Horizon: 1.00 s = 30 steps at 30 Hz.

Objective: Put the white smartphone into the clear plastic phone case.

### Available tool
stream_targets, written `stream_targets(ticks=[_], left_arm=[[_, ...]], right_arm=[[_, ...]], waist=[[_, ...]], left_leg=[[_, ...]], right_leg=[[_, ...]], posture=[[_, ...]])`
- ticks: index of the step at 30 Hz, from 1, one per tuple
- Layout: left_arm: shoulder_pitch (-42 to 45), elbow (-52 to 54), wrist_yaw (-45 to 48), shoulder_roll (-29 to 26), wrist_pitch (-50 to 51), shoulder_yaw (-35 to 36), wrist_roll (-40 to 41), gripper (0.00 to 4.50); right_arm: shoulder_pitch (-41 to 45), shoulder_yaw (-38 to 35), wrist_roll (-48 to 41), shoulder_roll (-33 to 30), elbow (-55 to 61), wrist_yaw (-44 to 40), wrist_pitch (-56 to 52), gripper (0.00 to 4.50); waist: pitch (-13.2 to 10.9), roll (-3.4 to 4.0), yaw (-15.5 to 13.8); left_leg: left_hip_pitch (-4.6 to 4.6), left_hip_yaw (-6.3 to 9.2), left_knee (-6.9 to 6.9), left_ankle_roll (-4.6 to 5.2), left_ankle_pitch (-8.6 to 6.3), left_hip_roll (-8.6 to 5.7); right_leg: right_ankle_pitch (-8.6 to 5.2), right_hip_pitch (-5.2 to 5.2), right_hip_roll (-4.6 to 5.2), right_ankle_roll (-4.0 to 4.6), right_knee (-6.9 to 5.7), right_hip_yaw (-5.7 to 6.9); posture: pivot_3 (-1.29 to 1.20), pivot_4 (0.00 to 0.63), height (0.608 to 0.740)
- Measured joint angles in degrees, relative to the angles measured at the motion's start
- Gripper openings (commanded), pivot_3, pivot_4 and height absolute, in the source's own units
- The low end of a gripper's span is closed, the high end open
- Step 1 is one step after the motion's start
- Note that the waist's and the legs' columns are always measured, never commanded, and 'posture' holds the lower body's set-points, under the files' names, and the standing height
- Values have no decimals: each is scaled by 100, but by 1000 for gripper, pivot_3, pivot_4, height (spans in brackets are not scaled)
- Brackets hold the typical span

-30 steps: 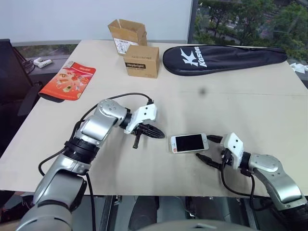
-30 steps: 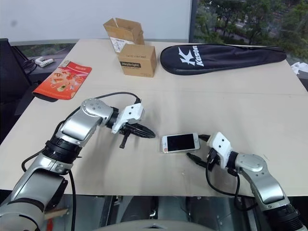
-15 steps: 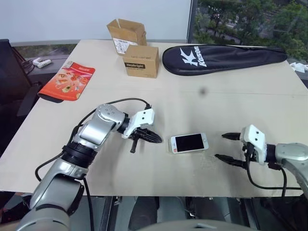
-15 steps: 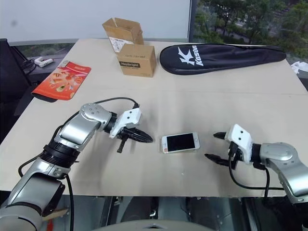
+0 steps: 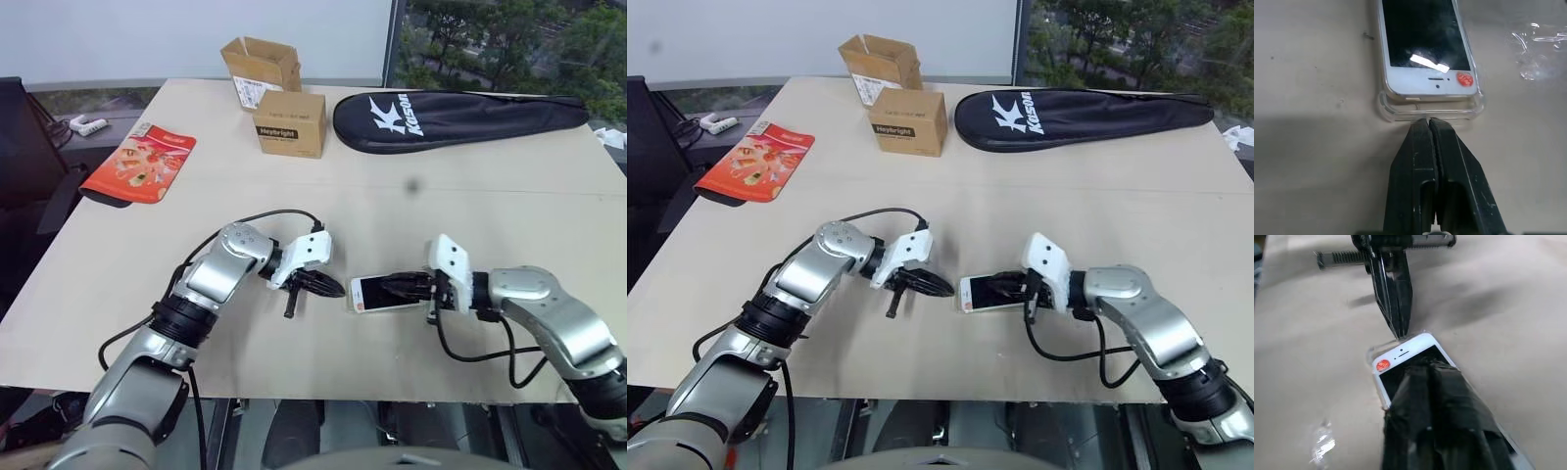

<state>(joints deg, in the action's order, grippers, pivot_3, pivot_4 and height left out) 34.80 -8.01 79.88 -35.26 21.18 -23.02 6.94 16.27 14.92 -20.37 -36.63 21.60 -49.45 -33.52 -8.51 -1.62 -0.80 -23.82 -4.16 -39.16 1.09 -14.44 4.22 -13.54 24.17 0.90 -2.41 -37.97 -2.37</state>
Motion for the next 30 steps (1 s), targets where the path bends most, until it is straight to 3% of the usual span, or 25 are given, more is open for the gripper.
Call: stream_targets(ticks=[5,13,30], left_arm=[[-34,1,-67,-8,-13,2,-15,0],[-77,14,-167,-3,-23,8,-5,0],[-153,184,-297,0,118,26,1,0]], right_arm=[[506,323,405,365,-418,72,63,91],[604,624,525,621,-531,-21,87,91],[853,977,954,760,-700,79,-591,91]], waist=[[0,1,14],[0,1,5],[4,3,2]], left_leg=[[3,2,1,0,0,1],[3,1,1,1,0,1],[7,0,1,0,0,1]], right_leg=[[1,1,-2,-1,-3,1],[1,1,-1,-2,-3,2],[-6,-1,0,11,-4,1]], posture=[[0,150,732],[0,150,732],[0,150,732]])
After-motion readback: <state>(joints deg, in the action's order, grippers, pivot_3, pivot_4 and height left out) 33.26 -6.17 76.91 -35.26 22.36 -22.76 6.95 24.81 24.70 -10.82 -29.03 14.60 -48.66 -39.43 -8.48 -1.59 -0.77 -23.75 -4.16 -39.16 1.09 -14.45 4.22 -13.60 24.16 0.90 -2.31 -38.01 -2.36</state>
